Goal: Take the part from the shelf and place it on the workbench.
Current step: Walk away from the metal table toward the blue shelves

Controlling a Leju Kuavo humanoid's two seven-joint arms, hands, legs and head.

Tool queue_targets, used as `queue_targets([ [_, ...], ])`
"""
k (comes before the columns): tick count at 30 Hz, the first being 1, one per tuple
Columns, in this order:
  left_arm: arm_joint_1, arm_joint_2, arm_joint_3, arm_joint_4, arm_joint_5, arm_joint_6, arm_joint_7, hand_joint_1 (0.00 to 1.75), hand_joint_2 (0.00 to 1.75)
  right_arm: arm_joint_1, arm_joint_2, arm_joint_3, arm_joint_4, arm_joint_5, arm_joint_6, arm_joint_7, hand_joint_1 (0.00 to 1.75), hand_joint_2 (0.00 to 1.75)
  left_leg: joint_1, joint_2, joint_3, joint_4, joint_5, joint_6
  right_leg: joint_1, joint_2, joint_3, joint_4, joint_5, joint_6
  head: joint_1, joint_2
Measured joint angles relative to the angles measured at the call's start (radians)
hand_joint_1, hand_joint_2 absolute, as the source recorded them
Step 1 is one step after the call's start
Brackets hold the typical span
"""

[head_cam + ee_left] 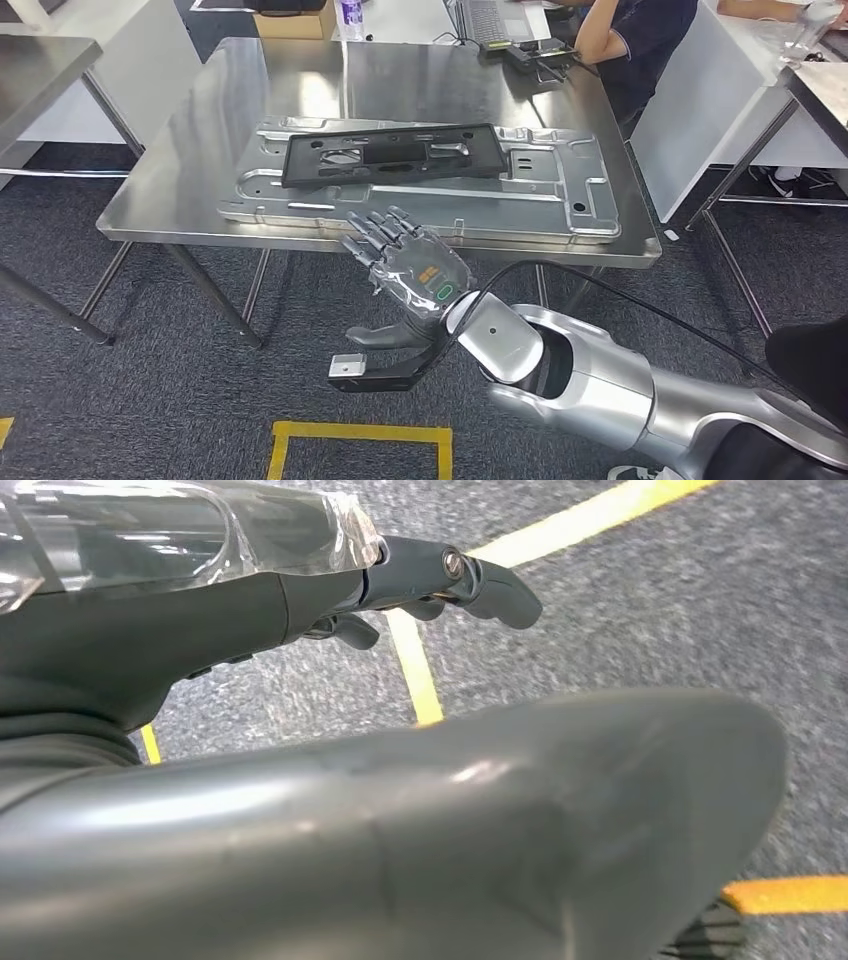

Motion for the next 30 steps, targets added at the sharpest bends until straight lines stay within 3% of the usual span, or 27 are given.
queue_targets([
  [2, 0.001, 0.0, 0.004, 0.0, 0.001, 0.0, 0.0, 0.0, 0.0, -0.007, 0.001, 0.0, 0.005, -0.001, -0.003, -0.001, 0.0, 0.0, -0.004, 0.002, -0.018, 0.0, 0.02, 0.022, 0.0, 0.0, -0.035, 0.106, -0.096, 0.0, 0.001, 0.0],
  [3, 0.001, 0.0, 0.005, 0.0, 0.001, 0.001, 0.001, 0.0, 0.0, -0.01, 0.001, 0.0, 0.007, -0.002, -0.005, 0.001, 0.0, 0.0, -0.008, 0.002, -0.03, 0.001, 0.03, 0.029, 0.002, 0.001, -0.055, 0.182, -0.147, -0.001, 0.002, 0.0],
  [4, 0.003, 0.0, 0.005, 0.0, 0.001, 0.001, 0.004, 0.0, 0.0, -0.012, 0.001, 0.0, 0.01, -0.006, -0.007, 0.006, 0.0, 0.0, -0.013, 0.002, -0.042, 0.001, 0.04, 0.033, 0.004, 0.002, -0.07, 0.252, -0.177, -0.003, 0.002, 0.0],
  [5, 0.004, 0.0, 0.005, 0.0, 0.001, 0.001, 0.006, 0.0, 0.0, -0.013, 0.001, -0.001, 0.013, -0.011, -0.008, 0.013, 0.0, 0.0, -0.018, 0.002, -0.054, 0.002, 0.049, 0.036, 0.007, 0.002, -0.072, 0.299, -0.184, -0.006, 0.002, 0.0],
  [6, 0.005, -0.001, 0.006, 0.0, 0.002, 0.002, 0.007, 0.0, 0.0, -0.013, -0.002, -0.002, 0.015, -0.019, -0.011, 0.023, 0.0, 0.0, -0.023, 0.002, -0.067, 0.002, 0.059, 0.037, 0.011, 0.003, -0.059, 0.309, -0.167, -0.011, 0.002, 0.0],
  [7, 0.007, -0.001, 0.006, 0.0, 0.004, 0.002, 0.007, 0.0, 0.0, -0.013, -0.005, -0.005, 0.017, -0.028, -0.014, 0.032, 0.0, 0.0, -0.028, 0.002, -0.079, 0.002, 0.068, 0.038, 0.016, 0.003, -0.027, 0.282, -0.14, -0.02, 0.003, 0.0],
  [9, 0.009, -0.003, 0.009, 0.0, 0.01, 0.001, 0.008, 0.0, 0.0, -0.015, -0.015, -0.017, 0.018, -0.041, -0.022, 0.049, 0.0, 0.0, -0.035, 0.002, -0.096, 0.003, 0.083, 0.038, 0.03, 0.003, 0.078, 0.144, -0.108, -0.045, 0.003, 0.0],
  [11, 0.01, -0.005, 0.012, 0.0, 0.013, -0.002, 0.013, 0.0, 0.0, -0.019, -0.024, -0.031, 0.018, -0.045, -0.03, 0.055, 0.0, 0.0, -0.036, 0.004, -0.105, 0.004, 0.095, 0.032, 0.041, 0.002, 0.165, 0.011, -0.123, -0.058, 0.003, 0.0],
  [12, 0.01, -0.005, 0.013, 0.0, 0.014, -0.004, 0.016, 0.0, 0.0, -0.02, -0.028, -0.036, 0.018, -0.047, -0.032, 0.057, 0.0, 0.0, -0.036, 0.005, -0.108, 0.004, 0.101, 0.027, 0.045, 0.001, 0.183, -0.023, -0.132, -0.06, 0.003, 0.0],
  [14, 0.011, -0.004, 0.014, 0.0, 0.012, -0.007, 0.025, 0.0, 0.0, -0.022, -0.034, -0.041, 0.018, -0.053, -0.037, 0.063, 0.0, 0.0, -0.033, 0.006, -0.115, 0.008, 0.106, 0.016, 0.044, 0.0, 0.182, -0.041, -0.124, -0.063, 0.004, 0.0],
  [15, 0.013, -0.004, 0.015, 0.0, 0.012, -0.007, 0.031, 0.0, 0.0, -0.021, -0.036, -0.044, 0.018, -0.057, -0.043, 0.069, 0.0, 0.0, -0.032, 0.006, -0.124, 0.023, 0.092, 0.011, 0.04, -0.001, 0.179, -0.045, -0.116, -0.066, 0.004, 0.0],
  [16, 0.014, -0.004, 0.015, 0.0, 0.011, -0.006, 0.037, 0.0, 0.0, -0.018, -0.038, -0.048, 0.018, -0.062, -0.051, 0.077, 0.0, 0.0, -0.03, 0.006, -0.139, 0.059, 0.064, 0.005, 0.036, -0.002, 0.175, -0.049, -0.108, -0.07, 0.003, 0.0],
  [18, 0.017, -0.002, 0.016, 0.0, 0.013, 0.0, 0.042, 0.0, 0.0, -0.003, -0.046, -0.061, 0.018, -0.074, -0.076, 0.096, 0.0, 0.0, -0.021, 0.005, -0.188, 0.19, -0.018, -0.008, 0.032, -0.004, 0.163, -0.049, -0.097, -0.073, 0.001, 0.0],
  [19, 0.019, 0.0, 0.018, 0.0, 0.015, 0.003, 0.04, 0.0, 0.0, 0.01, -0.052, -0.069, 0.018, -0.082, -0.09, 0.105, 0.0, 0.0, -0.016, 0.005, -0.211, 0.257, -0.048, -0.014, 0.032, -0.004, 0.158, -0.049, -0.092, -0.073, 0.001, 0.0],
  [20, 0.021, 0.002, 0.02, 0.0, 0.016, 0.006, 0.033, 0.0, 0.0, 0.027, -0.06, -0.078, 0.018, -0.091, -0.104, 0.114, 0.0, 0.0, -0.012, 0.005, -0.221, 0.298, -0.06, -0.02, 0.03, -0.005, 0.153, -0.048, -0.088, -0.07, 0.001, 0.0],
  [21, 0.023, 0.004, 0.022, 0.0, 0.017, 0.008, 0.025, 0.0, 0.0, 0.044, -0.069, -0.087, 0.018, -0.101, -0.119, 0.123, 0.0, 0.0, -0.007, 0.005, -0.212, 0.3, -0.052, -0.025, 0.028, -0.005, 0.148, -0.048, -0.085, -0.067, 0.001, 0.0],
  [22, 0.024, 0.006, 0.023, 0.0, 0.018, 0.01, 0.017, 0.0, 0.0, 0.063, -0.078, -0.098, 0.016, -0.111, -0.134, 0.13, 0.0, 0.0, -0.004, 0.005, -0.184, 0.261, -0.029, -0.03, 0.026, -0.004, 0.144, -0.046, -0.083, -0.064, 0.001, 0.0],
  [24, 0.022, 0.008, 0.026, 0.0, 0.02, 0.015, 0.006, 0.0, 0.0, 0.096, -0.095, -0.125, 0.008, -0.131, -0.165, 0.142, 0.0, 0.0, 0.004, -0.006, -0.094, 0.117, 0.021, -0.036, 0.021, 0.001, 0.135, -0.04, -0.08, -0.056, 0.0, 0.0],
  [26, 0.024, 0.009, 0.028, 0.0, 0.023, 0.019, -0.001, 0.0, 0.0, 0.127, -0.111, -0.156, -0.003, -0.151, -0.192, 0.155, 0.0, 0.0, 0.004, -0.025, -0.039, 0.02, 0.04, -0.031, 0.02, 0.01, 0.125, -0.035, -0.075, -0.043, 0.002, 0.0],
  [27, 0.026, 0.009, 0.029, 0.0, 0.025, 0.021, -0.003, 0.0, 0.0, 0.144, -0.119, -0.172, -0.009, -0.16, -0.205, 0.162, 0.0, 0.0, 0.002, -0.03, -0.034, 0.008, 0.037, -0.025, 0.02, 0.015, 0.121, -0.034, -0.071, -0.036, 0.002, 0.0],
  [30, 0.03, 0.009, 0.029, 0.0, 0.033, 0.022, -0.006, 0.0, 0.0, 0.195, -0.152, -0.218, -0.028, -0.179, -0.234, 0.178, 0.0, 0.0, 0.001, -0.013, -0.04, 0.001, 0.041, -0.003, 0.018, 0.025, 0.108, -0.018, -0.078, -0.019, 0.003, 0.0],
])
